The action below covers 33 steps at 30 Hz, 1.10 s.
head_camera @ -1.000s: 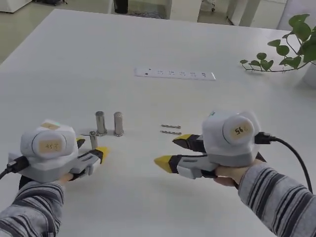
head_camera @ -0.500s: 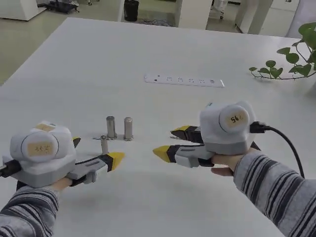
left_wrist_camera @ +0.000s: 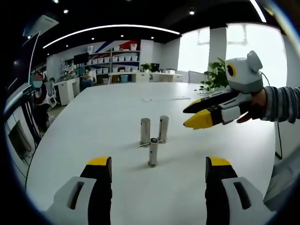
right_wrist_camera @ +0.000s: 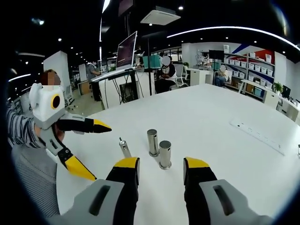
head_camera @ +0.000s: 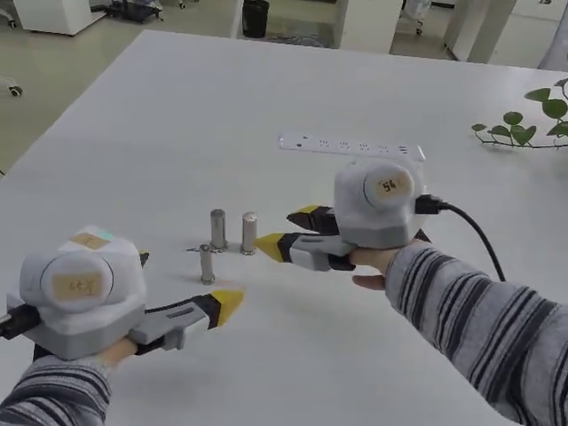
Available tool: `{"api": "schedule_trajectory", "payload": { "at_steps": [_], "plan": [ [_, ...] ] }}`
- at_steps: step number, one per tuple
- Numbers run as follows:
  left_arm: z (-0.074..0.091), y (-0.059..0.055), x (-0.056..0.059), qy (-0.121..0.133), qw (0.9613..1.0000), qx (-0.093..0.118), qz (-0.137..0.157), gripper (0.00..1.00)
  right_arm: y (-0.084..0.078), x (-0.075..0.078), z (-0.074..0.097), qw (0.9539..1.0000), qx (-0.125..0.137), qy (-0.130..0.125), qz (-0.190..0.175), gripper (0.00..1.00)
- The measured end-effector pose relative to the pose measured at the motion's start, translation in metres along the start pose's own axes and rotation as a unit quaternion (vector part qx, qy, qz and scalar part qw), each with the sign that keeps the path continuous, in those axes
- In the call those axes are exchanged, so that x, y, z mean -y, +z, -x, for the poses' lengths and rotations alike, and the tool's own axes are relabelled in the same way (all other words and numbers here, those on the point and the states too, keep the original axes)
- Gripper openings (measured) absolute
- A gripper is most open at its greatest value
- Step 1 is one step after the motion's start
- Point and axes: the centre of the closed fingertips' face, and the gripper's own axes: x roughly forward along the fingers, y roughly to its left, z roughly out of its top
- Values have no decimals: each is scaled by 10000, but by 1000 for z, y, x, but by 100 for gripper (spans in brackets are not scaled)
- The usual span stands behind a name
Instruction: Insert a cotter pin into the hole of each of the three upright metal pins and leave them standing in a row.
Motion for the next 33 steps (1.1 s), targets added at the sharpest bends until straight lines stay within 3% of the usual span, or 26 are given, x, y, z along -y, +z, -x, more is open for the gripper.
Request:
{"api": "schedule_trajectory", "payload": {
  "at_steps": [3, 8, 14, 20, 24, 29, 33],
  "plan": [
    [5, 5, 1, 13, 9999, 96, 97, 84, 4, -1, -14, 9999, 82, 21, -88, 33],
    [7, 5, 4, -40, 9998, 77, -174, 88, 1, 0, -35, 9999, 55, 14, -149, 30],
    [5, 6, 8, -130, 9996, 89, -223, 93, -2, -2, -52, 9998, 72, 70, -174, 28],
    [2, 3, 12, -181, 9991, 78, -380, 96, -1, 7, -60, 9996, 145, -69, -248, 23],
    [1, 3, 12, -189, 9992, 58, -334, 99, -2, 11, -61, 9991, 189, -109, -376, 16],
    [1, 7, 7, -169, 9995, 156, -221, 99, -1, 12, -62, 9970, 338, -99, -695, 16],
    [2, 6, 6, -144, 9996, 145, -172, 99, 1, 7, -64, 9975, 333, -84, -614, 11]
  ]
}}
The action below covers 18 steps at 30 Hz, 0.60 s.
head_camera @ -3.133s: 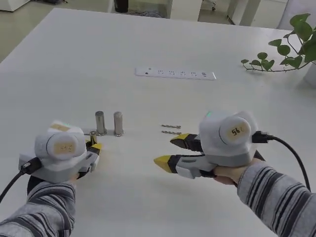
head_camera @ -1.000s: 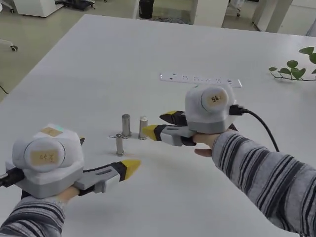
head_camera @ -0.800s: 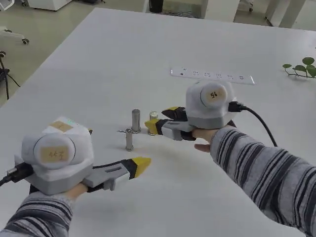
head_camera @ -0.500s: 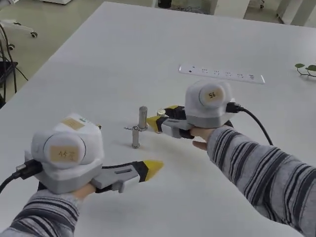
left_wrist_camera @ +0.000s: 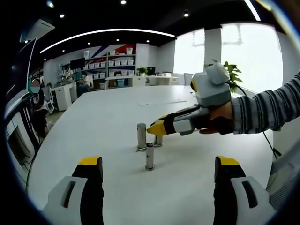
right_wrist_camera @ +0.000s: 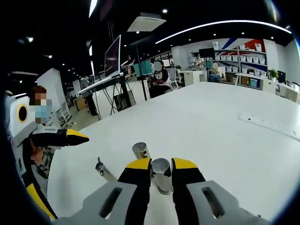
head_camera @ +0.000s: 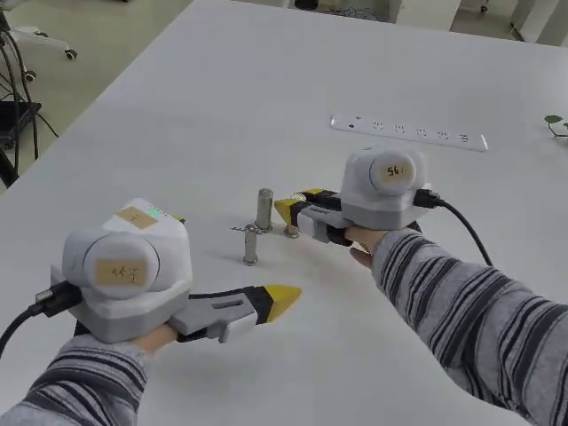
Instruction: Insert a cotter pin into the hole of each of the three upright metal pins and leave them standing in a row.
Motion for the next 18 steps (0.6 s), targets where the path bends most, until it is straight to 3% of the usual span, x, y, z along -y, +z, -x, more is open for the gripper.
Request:
{"api": "schedule_trajectory", "payload": {
  "at_steps": [6, 11, 18],
  "plan": [
    [1, 7, 0, 22, 9998, 196, 44, 99, 3, 4, 4, 9999, 23, -94, 116, 9],
    [1, 5, -2, 42, 9999, 148, 31, 99, 0, 8, 9, 9987, -98, -360, 341, 9],
    [1, 5, -2, 51, 9999, 121, -31, 99, 2, 2, 24, 9981, -100, -347, 503, 9]
  ]
}}
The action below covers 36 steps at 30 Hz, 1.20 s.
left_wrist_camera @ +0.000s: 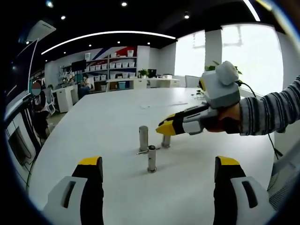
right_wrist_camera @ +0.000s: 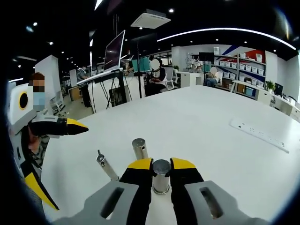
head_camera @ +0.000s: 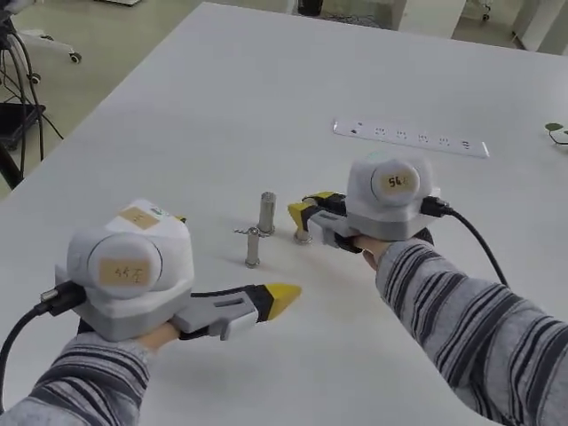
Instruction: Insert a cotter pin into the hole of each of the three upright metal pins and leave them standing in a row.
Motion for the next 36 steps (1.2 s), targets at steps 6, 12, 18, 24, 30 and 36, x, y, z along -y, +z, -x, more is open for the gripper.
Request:
{"api": "schedule_trajectory", "payload": {
  "at_steps": [6, 12, 18, 24, 30, 36],
  "plan": [
    [-1, 0, 3, -29, 10000, -35, -69, 99, -7, -1, 20, 9999, -64, -18, -91, 9],
    [-1, 0, 2, -45, 10000, -27, -80, 99, -15, -6, 37, 9997, -125, 47, -188, 9],
    [0, 0, -2, -2, 10000, -26, -46, 99, -21, -13, 52, 9999, -144, -19, -7, 9],
    [-1, 1, -2, -14, 10000, -1, -49, 99, -32, -21, 62, 9998, -190, -10, 7, 9],
    [-1, 1, -1, -1, 9999, -4, -102, 99, -39, -26, 67, 9998, -201, -59, -42, 9],
    [-1, 0, -1, 19, 9999, -22, -119, 99, -42, -29, 68, 9998, -203, -74, -3, 9]
  ]
}}
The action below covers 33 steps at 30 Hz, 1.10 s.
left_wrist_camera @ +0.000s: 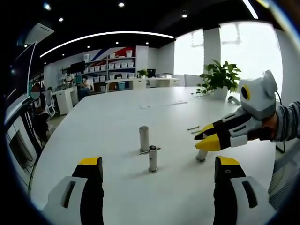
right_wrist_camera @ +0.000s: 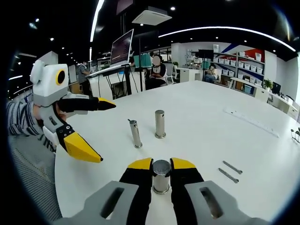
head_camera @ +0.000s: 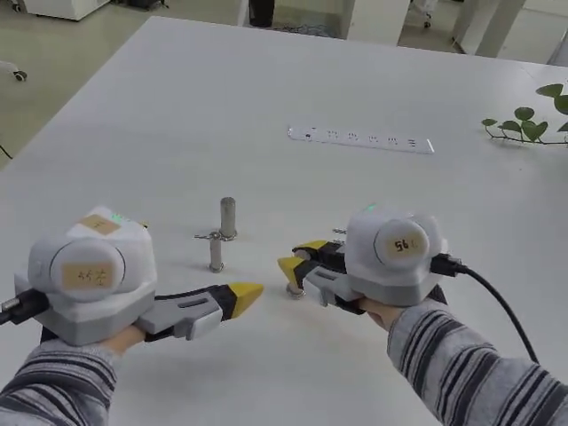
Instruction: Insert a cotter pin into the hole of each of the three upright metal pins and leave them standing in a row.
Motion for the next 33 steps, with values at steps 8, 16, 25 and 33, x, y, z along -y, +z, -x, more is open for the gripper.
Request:
{"api": "schedule_trajectory", "payload": {
  "at_steps": [8, 16, 25, 33],
  "plan": [
    [1, 1, 0, 17, 10000, 11, -5, 99, -4, -4, 0, 10000, -19, 10, 28, 9],
    [1, 0, 0, 15, 10000, 7, -35, 99, -4, -4, 0, 9999, 9, -57, 92, 9],
    [2, -2, 2, 5, 9998, -46, -172, 99, -6, -3, 0, 9999, -80, -116, 3, 9],
    [0, -2, 7, -60, 9997, -45, -244, 99, -7, -3, 0, 9998, -117, -163, -45, 10]
  ]
}}
